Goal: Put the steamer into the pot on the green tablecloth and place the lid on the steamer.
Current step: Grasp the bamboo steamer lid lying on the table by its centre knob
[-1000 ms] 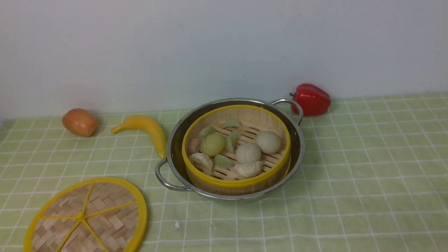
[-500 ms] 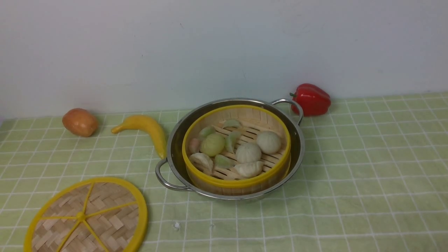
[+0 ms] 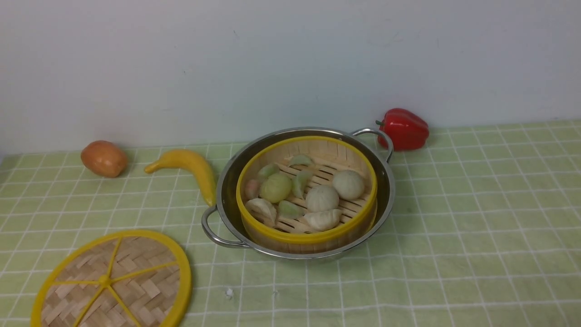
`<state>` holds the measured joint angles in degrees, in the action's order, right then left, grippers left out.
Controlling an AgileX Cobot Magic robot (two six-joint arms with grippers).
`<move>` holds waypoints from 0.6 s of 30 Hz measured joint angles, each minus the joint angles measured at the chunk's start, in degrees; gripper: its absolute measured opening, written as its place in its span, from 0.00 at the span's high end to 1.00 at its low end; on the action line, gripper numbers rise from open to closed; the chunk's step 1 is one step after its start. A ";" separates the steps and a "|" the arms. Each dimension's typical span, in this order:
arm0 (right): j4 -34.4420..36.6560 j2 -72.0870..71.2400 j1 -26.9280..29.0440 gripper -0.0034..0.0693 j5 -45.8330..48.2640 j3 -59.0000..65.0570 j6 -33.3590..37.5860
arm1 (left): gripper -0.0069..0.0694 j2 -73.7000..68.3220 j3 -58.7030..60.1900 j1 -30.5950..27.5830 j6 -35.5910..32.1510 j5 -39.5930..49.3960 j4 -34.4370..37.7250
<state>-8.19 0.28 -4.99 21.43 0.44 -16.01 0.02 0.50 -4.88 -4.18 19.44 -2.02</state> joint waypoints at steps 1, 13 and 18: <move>0.00 0.00 0.00 0.62 0.00 0.00 0.00 | 0.59 0.00 0.00 0.00 0.00 0.00 0.00; 0.00 0.00 0.00 0.62 0.00 0.00 0.00 | 0.59 0.00 0.05 0.00 8.24 -11.56 20.51; 0.00 0.00 0.00 0.62 -0.02 0.00 0.00 | 0.59 0.00 0.05 0.00 9.22 -19.44 27.35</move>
<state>-8.19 0.28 -4.99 21.41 0.44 -16.01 0.02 0.54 -4.88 5.04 0.00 25.33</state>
